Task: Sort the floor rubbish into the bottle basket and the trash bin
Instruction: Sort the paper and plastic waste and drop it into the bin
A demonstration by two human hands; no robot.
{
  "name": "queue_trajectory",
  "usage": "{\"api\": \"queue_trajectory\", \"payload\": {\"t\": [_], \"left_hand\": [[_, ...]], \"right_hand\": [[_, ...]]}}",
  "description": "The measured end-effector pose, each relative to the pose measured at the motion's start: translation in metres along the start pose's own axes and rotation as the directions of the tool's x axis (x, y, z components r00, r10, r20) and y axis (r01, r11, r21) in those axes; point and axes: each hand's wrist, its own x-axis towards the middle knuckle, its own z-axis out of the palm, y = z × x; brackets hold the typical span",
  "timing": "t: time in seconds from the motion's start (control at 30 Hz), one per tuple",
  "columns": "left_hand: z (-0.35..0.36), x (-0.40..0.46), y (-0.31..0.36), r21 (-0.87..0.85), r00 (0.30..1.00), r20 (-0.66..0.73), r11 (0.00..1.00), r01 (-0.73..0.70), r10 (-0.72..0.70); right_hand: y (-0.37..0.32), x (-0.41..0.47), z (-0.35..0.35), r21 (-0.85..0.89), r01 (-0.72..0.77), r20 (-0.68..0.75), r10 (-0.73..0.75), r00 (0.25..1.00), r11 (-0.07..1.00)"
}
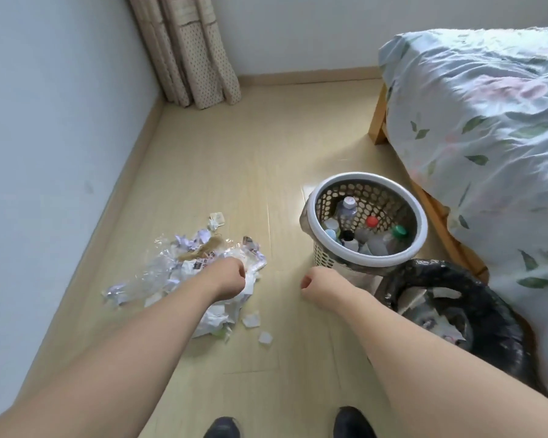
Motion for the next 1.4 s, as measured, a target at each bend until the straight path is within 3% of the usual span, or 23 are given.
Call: {"api": "queue_trajectory", "payload": {"t": [0.17, 0.47, 0.67, 0.8, 0.93, 1.13, 1.4], "left_hand": [[0.064, 0.033, -0.041, 0.144, 0.98, 0.197, 0.988, -0.055, 0.026], [0.169, 0.097, -0.077, 0.31, 0.923, 0.383, 0.937, -0.16, 0.03], [0.198, 0.124, -0.1, 0.31, 0.925, 0.377, 0.934, -0.175, 0.048], [0.205, 0.126, -0.109, 0.359, 0.924, 0.368, 0.9, -0.247, 0.107], [0.204, 0.12, -0.114, 0.354, 0.906, 0.415, 0.902, -0.247, 0.085], [0.153, 0.099, -0.068, 0.119, 0.938, 0.337, 0.984, -0.135, 0.088], [0.062, 0.043, 0.044, -0.058, 0.974, 0.091, 0.977, -0.204, 0.209]], "right_hand": [[-0.007, 0.046, 0.083, -0.091, -0.031, 0.128, 0.042, 0.991, 0.995], [0.025, 0.112, 0.199, -0.062, -0.124, 0.215, 0.134, 0.967, 0.99], [0.028, 0.14, 0.232, -0.115, -0.058, 0.117, 0.071, 0.991, 0.992], [0.026, 0.149, 0.238, -0.107, -0.084, 0.14, 0.099, 0.985, 0.991], [0.021, 0.143, 0.229, -0.081, -0.157, 0.195, 0.17, 0.966, 0.984], [0.012, 0.116, 0.157, -0.024, -0.151, 0.17, 0.153, 0.973, 0.988], [0.031, 0.039, 0.02, -0.061, -0.111, -0.085, 0.106, 0.991, 0.992]]}}
